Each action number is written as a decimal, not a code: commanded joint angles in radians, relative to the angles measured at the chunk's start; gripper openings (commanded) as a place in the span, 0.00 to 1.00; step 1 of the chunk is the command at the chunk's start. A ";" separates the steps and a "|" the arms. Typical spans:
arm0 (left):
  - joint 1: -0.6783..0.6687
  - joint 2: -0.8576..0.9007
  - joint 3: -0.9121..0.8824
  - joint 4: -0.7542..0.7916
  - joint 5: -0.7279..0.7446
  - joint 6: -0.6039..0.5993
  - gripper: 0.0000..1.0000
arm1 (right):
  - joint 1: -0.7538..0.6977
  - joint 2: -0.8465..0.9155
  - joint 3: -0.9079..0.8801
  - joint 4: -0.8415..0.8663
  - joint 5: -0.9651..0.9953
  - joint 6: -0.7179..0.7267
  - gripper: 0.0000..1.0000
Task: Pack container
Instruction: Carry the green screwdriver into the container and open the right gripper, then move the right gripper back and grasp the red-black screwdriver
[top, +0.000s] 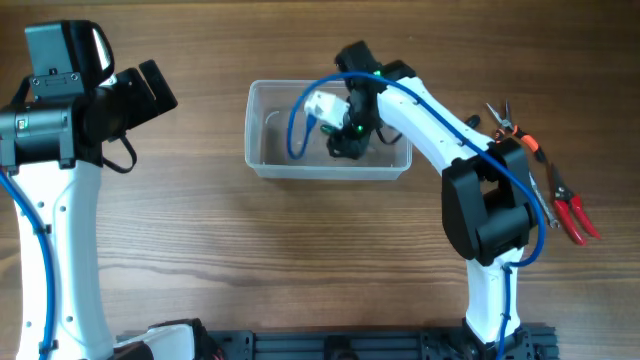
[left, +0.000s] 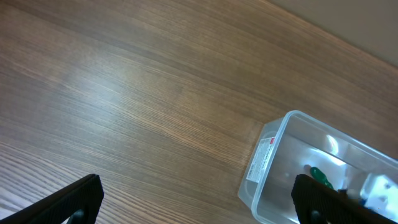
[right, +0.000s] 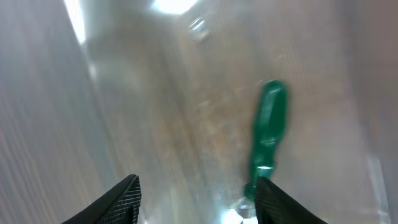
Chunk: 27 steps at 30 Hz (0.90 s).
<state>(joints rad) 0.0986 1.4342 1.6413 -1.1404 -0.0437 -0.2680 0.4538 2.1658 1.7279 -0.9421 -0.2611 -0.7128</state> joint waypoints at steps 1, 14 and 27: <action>0.005 0.008 0.002 0.003 0.001 -0.009 1.00 | -0.001 -0.014 0.177 -0.032 0.071 0.233 0.66; 0.005 0.008 0.002 0.003 0.001 -0.009 1.00 | -0.244 -0.283 0.519 -0.389 0.323 1.342 1.00; 0.005 0.008 0.002 0.006 0.001 -0.009 1.00 | -0.449 -0.069 0.483 -0.477 0.304 1.684 0.96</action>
<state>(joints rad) 0.0986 1.4342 1.6413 -1.1370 -0.0437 -0.2680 0.0154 2.0171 2.2257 -1.4143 0.0605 0.9058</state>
